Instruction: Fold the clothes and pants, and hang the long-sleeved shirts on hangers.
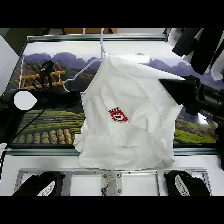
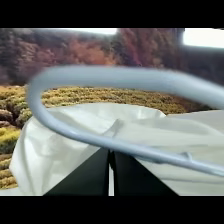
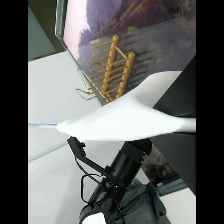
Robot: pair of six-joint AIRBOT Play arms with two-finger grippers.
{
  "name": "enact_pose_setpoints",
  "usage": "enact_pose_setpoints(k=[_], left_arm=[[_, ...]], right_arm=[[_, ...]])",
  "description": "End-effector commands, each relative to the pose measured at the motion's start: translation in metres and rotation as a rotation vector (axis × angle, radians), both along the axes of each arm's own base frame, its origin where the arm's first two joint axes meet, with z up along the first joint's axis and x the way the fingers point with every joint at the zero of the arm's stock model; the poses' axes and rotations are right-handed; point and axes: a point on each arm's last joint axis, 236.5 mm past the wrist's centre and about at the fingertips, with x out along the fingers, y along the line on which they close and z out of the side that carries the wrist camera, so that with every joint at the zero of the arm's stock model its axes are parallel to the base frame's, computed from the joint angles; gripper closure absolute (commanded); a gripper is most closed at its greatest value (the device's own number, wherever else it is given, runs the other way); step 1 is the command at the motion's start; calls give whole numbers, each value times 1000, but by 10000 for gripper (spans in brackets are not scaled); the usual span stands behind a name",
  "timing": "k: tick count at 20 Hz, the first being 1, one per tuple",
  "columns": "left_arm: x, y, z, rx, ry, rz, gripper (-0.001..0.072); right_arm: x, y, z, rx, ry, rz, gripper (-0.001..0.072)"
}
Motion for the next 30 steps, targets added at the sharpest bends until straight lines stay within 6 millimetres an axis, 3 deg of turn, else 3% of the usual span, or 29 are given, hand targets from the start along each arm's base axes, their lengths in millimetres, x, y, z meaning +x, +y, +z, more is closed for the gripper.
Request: enact_pose_setpoints(k=[1,4,10,15,18,21,24,25,28,30], left_arm=[[3,11,-1,14,-3,12,692],[5,19,-2,32,-9,10,691],[10,60,-2,58,11,74,692],[24,80,49,83,-99,84,692],[24,75,88,92,-172,47,692],[16,50,134,95,-268,-38,692],[1,21,176,83,-356,-127,692],[-6,13,186,80,-372,-157,692],[-24,-3,208,88,-412,-220,693],[-31,-1,210,140,-409,-220,693]], right_arm=[[-2,1,1,7,4,9,696],[-1,1,-6,-21,18,5,696],[-3,3,-22,-90,42,5,696],[-2,2,-41,-166,74,2,696],[-8,4,-50,-201,82,32,696],[-18,10,-54,-235,29,93,696],[-20,16,-42,-80,-42,177,696],[-14,14,-40,-7,-49,177,696],[-4,22,-67,36,-48,195,696],[-2,33,-61,109,-87,215,697]])
